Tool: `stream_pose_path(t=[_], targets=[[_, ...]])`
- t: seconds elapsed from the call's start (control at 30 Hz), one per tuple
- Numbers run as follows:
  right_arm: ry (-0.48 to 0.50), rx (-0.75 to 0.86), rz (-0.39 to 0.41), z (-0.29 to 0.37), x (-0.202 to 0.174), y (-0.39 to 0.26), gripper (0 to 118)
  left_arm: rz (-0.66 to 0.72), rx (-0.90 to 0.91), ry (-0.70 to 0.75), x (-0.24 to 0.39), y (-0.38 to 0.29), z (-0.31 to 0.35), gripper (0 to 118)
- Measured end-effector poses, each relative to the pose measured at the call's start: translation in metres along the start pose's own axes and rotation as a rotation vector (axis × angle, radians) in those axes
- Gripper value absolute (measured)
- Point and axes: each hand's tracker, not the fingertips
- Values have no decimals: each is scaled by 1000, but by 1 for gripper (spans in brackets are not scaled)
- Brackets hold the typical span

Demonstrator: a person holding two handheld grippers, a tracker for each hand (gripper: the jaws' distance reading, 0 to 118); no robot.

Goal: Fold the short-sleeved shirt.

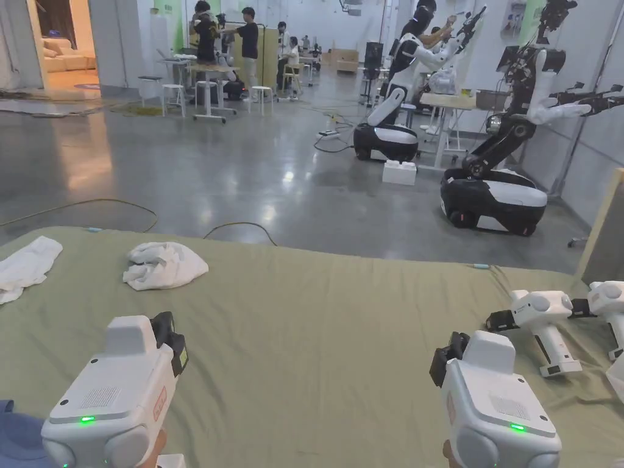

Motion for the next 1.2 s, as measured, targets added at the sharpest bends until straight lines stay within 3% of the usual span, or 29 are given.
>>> stream_pose_path(t=[0.17,0.2,0.23,0.27,0.33,0.4,0.43,0.53,0.57,0.6,0.67,0.73,0.8,0.83,0.9,0.97,1.07,1.2], targets=[[83,-21,-376,0,18,3,4,469,6,-79,-22,-1,2,0],[81,-27,-394,0,19,3,4,494,8,-73,-24,-1,2,0],[72,-23,-340,-1,17,5,4,390,-1,-63,-18,2,1,0],[72,-16,-190,-2,10,8,4,180,-9,-43,-8,6,1,0],[87,10,224,-3,-10,12,4,-272,-6,-32,14,7,3,0],[43,86,705,0,-27,3,4,-710,-13,-20,34,-3,2,0],[19,116,906,1,-36,-5,4,-888,-22,-11,37,-9,2,0],[3,177,1340,2,-39,-25,4,-1281,-10,19,41,-21,10,0],[-15,212,1437,3,-39,-32,4,-1358,-22,8,39,-25,11,0],[-19,232,1463,4,-37,-34,4,-1402,-30,7,37,-27,11,0],[-8,211,1399,5,-35,-31,4,-1373,-43,27,30,-29,5,0],[-15,167,1243,4,-32,-26,4,-1213,-58,46,28,-22,6,0],[-3,98,988,4,-30,-16,4,-903,-82,37,20,-12,2,0],[16,47,806,0,-25,-10,4,-698,-92,32,16,-6,2,0],[52,-19,548,-4,-17,-5,4,-431,-92,28,10,1,7,0],[39,-51,350,-6,-11,-7,4,-163,-71,-17,0,2,11,0],[46,-42,152,-4,-6,-13,4,8,-32,-37,-4,-7,9,0],[22,-6,64,8,-11,-15,4,53,7,-47,2,-8,11,0]])
